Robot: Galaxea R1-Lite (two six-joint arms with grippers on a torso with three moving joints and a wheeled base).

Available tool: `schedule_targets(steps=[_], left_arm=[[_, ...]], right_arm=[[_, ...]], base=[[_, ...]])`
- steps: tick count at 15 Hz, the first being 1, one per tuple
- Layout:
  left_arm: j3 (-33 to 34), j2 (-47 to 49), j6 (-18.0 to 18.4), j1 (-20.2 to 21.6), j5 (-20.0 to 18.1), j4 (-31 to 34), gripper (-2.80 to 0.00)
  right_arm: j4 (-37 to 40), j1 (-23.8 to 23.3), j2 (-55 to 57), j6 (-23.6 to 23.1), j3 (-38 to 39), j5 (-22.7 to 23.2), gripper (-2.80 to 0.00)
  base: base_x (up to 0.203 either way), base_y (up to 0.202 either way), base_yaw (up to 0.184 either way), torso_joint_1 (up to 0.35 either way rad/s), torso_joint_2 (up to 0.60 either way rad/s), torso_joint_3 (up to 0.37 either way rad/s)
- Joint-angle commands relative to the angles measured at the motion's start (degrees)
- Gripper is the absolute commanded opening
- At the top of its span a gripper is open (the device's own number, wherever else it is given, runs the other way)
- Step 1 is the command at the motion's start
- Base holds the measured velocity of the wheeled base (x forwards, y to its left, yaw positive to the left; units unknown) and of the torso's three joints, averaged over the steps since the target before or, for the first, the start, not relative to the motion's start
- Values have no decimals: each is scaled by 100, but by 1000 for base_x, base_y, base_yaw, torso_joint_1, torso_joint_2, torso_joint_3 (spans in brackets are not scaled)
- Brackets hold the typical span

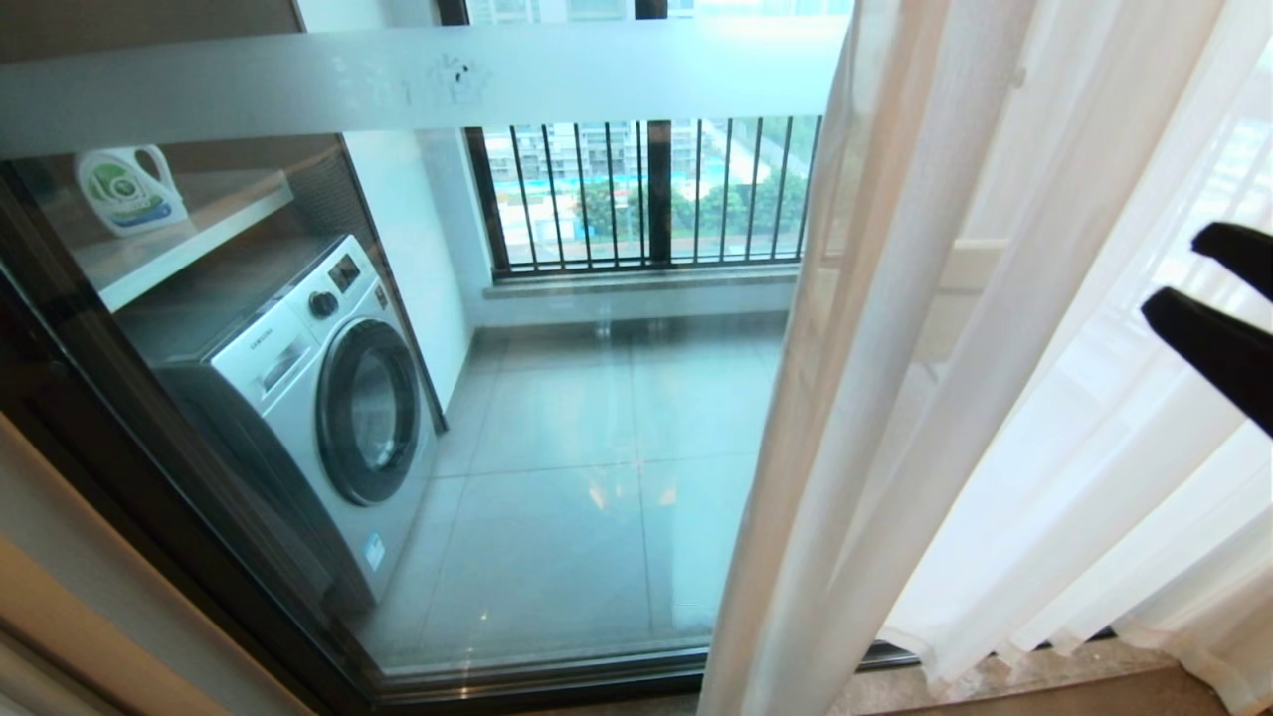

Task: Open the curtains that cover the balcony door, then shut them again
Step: Close the inner curtains on both sides

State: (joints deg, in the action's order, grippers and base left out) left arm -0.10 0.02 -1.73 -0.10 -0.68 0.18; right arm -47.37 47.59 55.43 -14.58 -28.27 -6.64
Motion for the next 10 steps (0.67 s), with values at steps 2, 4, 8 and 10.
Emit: schedule_targets(steps=[2,4,8,10], left_arm=[[1,-2,-3,1,-2,-1,-280],[1,-2,-3,1,-2,-1,-280],[1,-2,-3,1,-2,-1,-280],[1,-2,-3,1,-2,-1,-280]], right_arm=[[136,-30,-794,-7,617,-4,-280],[432,-126,-1238,-2,1002,-12,-280],[1090,-736,-1806,13,1435,-1,-280],[1289,-1204,-1861,25,1477,12,-280]], base=[[0,0,0,0,0,0],[0,0,0,0,0,0],[0,0,0,0,0,0],[0,0,0,0,0,0]])
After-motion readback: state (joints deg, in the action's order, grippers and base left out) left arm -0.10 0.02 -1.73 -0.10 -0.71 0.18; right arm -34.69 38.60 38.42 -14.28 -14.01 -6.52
